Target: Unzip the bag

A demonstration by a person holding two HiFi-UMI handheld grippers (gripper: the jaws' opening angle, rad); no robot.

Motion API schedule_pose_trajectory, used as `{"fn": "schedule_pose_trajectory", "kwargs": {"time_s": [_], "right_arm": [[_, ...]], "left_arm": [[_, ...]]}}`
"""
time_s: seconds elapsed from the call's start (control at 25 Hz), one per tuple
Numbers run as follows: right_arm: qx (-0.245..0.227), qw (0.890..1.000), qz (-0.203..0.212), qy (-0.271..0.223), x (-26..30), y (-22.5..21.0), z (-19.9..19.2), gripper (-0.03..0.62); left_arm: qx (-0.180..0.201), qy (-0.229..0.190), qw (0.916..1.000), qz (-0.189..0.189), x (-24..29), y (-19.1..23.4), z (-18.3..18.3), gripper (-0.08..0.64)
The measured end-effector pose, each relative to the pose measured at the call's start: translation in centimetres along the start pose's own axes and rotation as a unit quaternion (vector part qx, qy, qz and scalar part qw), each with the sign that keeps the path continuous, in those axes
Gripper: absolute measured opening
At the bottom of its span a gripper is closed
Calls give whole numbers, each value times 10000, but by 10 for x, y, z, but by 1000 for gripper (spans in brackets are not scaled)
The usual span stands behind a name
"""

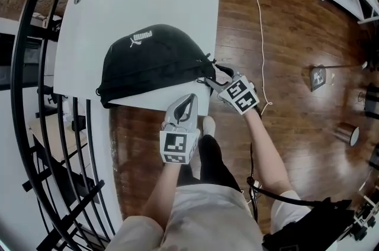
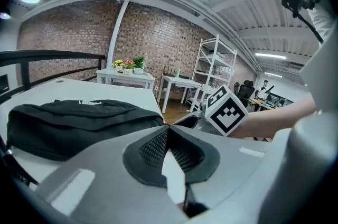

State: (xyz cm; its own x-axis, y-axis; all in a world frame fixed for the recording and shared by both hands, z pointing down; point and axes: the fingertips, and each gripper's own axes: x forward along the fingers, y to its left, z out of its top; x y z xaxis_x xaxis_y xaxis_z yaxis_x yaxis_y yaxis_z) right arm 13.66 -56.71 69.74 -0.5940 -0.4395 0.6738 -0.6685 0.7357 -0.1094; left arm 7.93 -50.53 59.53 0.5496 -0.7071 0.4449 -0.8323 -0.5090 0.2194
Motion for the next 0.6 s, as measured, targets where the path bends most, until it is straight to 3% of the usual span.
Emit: {"fn": "schedule_pose_trajectory", "kwargs": {"time_s": [0.36,0.48,0.6], "right_arm": [[36,9996,202,183,-1,6,-1,130],[-203,9994,114,263,-3,11,2,61],[-408,9986,-26,320,-6,15,4,46]], "left_arm": [[-172,137,9997,-90,13,2,-9,17],[-244,191,9995,-110,17,2,-13,17],[-370,246,9989,-112,18,1,-17,17]]}}
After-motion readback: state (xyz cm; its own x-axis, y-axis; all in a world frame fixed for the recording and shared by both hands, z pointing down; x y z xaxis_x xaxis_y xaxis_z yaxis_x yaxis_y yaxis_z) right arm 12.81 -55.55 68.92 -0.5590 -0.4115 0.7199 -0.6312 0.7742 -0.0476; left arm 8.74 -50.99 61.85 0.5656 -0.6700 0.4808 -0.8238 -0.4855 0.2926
